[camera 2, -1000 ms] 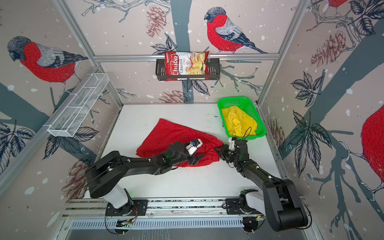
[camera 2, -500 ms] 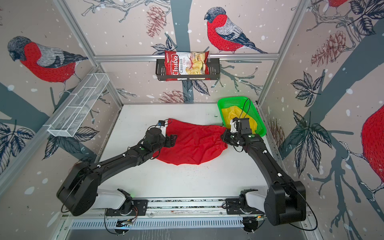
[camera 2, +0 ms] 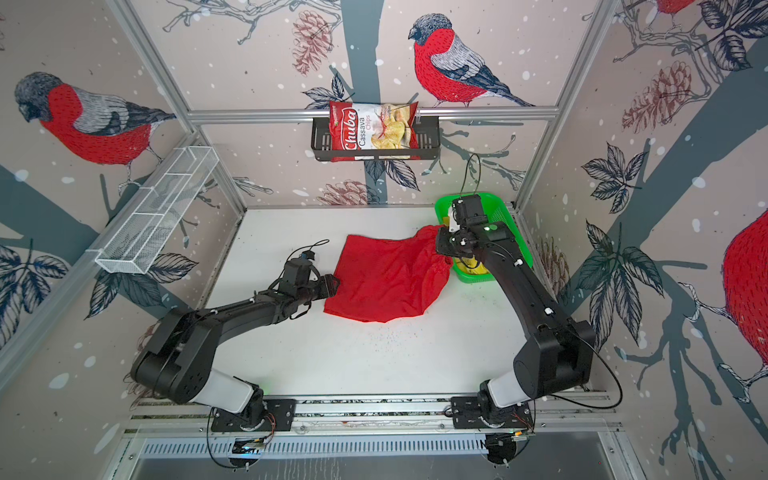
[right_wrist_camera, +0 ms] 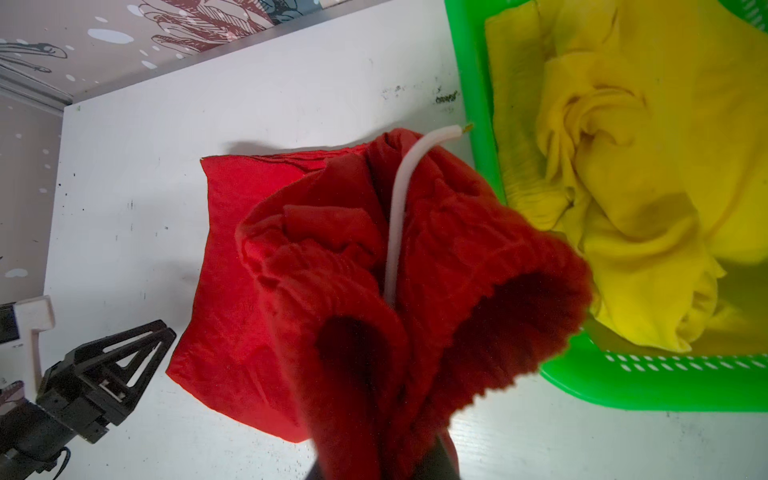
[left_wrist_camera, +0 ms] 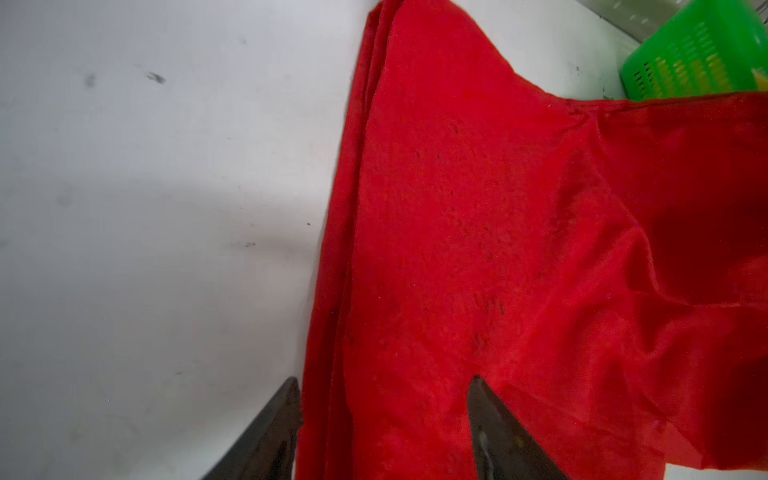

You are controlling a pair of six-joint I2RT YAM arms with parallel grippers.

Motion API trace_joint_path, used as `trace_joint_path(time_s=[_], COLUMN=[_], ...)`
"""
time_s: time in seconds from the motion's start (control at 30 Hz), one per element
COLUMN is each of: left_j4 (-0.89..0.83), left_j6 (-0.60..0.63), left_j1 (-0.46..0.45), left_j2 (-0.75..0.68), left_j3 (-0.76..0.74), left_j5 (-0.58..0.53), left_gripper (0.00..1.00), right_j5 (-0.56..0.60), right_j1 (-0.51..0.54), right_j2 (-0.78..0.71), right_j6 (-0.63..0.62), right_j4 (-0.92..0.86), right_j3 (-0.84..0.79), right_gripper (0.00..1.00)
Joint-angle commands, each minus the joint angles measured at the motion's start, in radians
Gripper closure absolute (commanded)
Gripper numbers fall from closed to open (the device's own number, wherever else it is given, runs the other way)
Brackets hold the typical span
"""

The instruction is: Fold and stack the shorts

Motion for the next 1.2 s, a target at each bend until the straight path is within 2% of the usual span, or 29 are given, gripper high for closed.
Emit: trace_joint_path(time_s=[0.0, 0.3, 0.53, 0.93, 1.17], left_j4=[0.038, 0.124, 0.184, 0.182, 0.181], left_j6=[-0.006, -0.021, -0.039, -0.037, -0.037], left_j1=[0.002, 0.002, 0.002, 0.002, 0.002], left_j2=[0.037, 0.088, 0.137, 0.141, 0.139], left_j3=[0.000, -0.051, -0.059, -0.055, -0.055], left_j5=[0.043, 0.080, 0.130, 0.131, 0.130], left_gripper=[0.39, 0.55, 0.62, 0.63, 0.63], right_j5=[0.062, 0.098, 0.126, 0.116, 0.037], right_j1=[0.041, 0.191, 0.311, 0.430, 0.464], right_j2=[0.033, 0.121, 0.174, 0.293, 0.393], right_j6=[0.010, 0.080, 0.131, 0.217, 0.254], right_j4=[-0.013, 0.051, 0.101, 0.256, 0.395], right_j3=[0.062, 0.162, 0.194, 0.184, 0.168], right_gripper=[0.83, 0.82, 0.82, 0.80, 0.80])
